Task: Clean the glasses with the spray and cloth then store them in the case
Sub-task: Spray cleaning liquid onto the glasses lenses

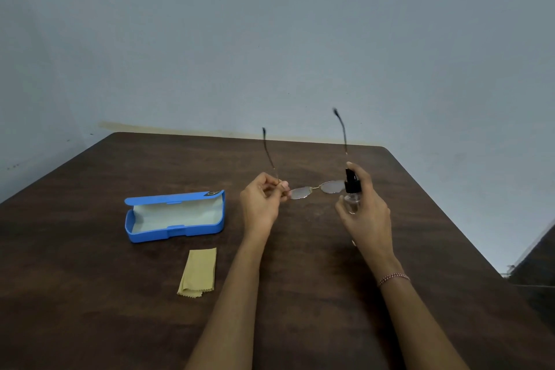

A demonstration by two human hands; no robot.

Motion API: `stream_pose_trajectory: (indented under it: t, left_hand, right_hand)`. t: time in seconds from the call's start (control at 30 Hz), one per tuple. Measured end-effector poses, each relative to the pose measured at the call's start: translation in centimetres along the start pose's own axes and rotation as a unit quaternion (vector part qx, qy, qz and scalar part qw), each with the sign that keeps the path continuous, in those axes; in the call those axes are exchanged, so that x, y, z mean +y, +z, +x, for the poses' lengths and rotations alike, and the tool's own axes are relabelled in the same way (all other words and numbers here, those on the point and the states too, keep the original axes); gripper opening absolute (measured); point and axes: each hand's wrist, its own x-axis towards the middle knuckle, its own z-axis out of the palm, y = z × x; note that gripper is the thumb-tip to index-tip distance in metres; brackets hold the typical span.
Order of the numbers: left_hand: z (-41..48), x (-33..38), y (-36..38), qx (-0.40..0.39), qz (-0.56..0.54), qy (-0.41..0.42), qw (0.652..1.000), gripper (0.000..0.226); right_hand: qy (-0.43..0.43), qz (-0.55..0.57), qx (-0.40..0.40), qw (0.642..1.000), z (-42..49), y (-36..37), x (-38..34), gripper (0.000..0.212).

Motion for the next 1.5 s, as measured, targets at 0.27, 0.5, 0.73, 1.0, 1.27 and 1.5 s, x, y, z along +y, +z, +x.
stream_pose_trajectory:
  t: [0.27,0.5,0.73,1.0,1.27,1.5]
  left_hand:
    - [0.0,0.8,0.0,-0.042,-0.232,-0.200,0.951,0.010]
    - [-0.2,0.9,0.3,-0.084,-0.278,-0.262,0.920,0.011]
    - [-0.5,1.0,0.2,-0.128,-0.285,-0.286,0.906,0.007]
    - [-0.5,1.3,-0.4,-0.150,-0.278,-0.291,0.903,0.007]
    - [-0.5,1.6,-0.8,-0.172,-0.258,-0.298,0.903,0.009]
    - [-0.4,1.5,-1.0,-0.168,-0.255,-0.288,0.907,0.008]
  right_hand:
    - [-0.068,-0.028,-0.006,0.997,-0.5,0.4,-0.8,0.071]
    - [-0.092,-0.063,-0.032,0.993,-0.6,0.9,-1.4,0.070]
    - [-0.080,-0.072,-0.009,0.994,-0.6,1.0,-1.1,0.064]
    - [-0.014,-0.048,0.052,0.997,0.2,0.2,0.3,0.069]
    - [0.040,-0.021,0.069,0.997,0.7,-0.3,1.0,0.062]
    - [0.015,0.025,0.090,0.996,0.6,0.2,1.6,0.068]
